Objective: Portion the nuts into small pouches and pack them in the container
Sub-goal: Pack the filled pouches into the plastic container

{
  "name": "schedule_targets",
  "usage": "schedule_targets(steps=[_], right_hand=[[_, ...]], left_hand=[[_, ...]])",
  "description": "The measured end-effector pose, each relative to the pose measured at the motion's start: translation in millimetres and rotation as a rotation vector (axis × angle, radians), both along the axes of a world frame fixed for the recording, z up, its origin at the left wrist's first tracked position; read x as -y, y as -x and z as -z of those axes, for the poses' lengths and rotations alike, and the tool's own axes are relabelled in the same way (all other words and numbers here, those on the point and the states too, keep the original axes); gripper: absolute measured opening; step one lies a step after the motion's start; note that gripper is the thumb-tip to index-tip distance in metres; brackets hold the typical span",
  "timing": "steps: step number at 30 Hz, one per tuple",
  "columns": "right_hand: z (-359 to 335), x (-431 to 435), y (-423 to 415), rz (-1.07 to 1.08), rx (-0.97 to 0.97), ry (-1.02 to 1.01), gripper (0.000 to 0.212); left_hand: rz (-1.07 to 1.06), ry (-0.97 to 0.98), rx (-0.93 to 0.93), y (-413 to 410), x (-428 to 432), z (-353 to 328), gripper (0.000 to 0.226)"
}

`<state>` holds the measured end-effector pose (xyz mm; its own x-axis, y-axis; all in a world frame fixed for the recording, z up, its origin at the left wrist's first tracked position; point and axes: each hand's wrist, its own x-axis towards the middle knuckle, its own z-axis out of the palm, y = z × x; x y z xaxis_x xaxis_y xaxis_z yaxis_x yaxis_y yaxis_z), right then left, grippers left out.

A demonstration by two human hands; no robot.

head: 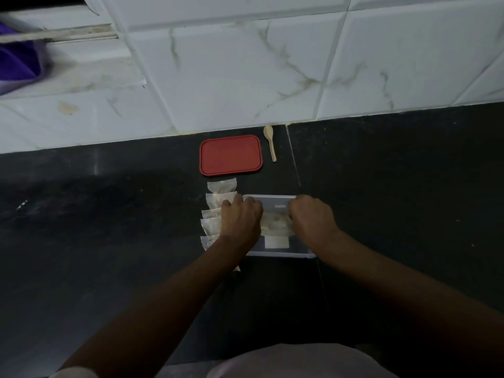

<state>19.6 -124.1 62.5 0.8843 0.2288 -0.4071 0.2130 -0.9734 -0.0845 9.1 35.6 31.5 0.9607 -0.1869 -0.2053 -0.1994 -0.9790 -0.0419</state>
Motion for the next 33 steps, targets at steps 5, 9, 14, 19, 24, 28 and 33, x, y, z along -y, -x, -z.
schedule_targets(steps=[5, 9, 14, 19, 24, 28, 33], right_hand=[[-5.7, 10.6, 9.3, 0.047, 0.117, -0.126, 0.017], [-4.8, 13.9, 14.2, 0.05, 0.004, -0.214, 0.022], [9.3, 3.3, 18.3, -0.026, -0.139, -0.159, 0.035], [21.8, 1.8, 20.9, -0.037, -0.091, -0.147, 0.036], [25.3, 2.2, 16.2, -0.027, -0.149, -0.166, 0.035], [23.9, 6.3, 10.7, 0.05, -0.046, -0.246, 0.035], [-0.2, 0.8, 0.8, 0.151, 0.042, -0.573, 0.019]], left_hand=[[-0.013, 0.101, 0.088, 0.3, -4.0, -5.1, 0.035], [0.212, 0.242, 0.04, 3.9, -6.3, -9.4, 0.025], [0.231, 0.193, -0.248, 1.0, 0.7, 5.8, 0.036], [0.212, 0.154, -0.208, 0.1, 4.6, 11.8, 0.039], [0.197, 0.169, -0.212, 0.5, 3.9, 13.3, 0.039], [0.154, 0.33, -0.149, 5.3, -4.5, 0.9, 0.032], [-0.001, 0.641, 0.039, 9.0, -35.8, -17.6, 0.018]])
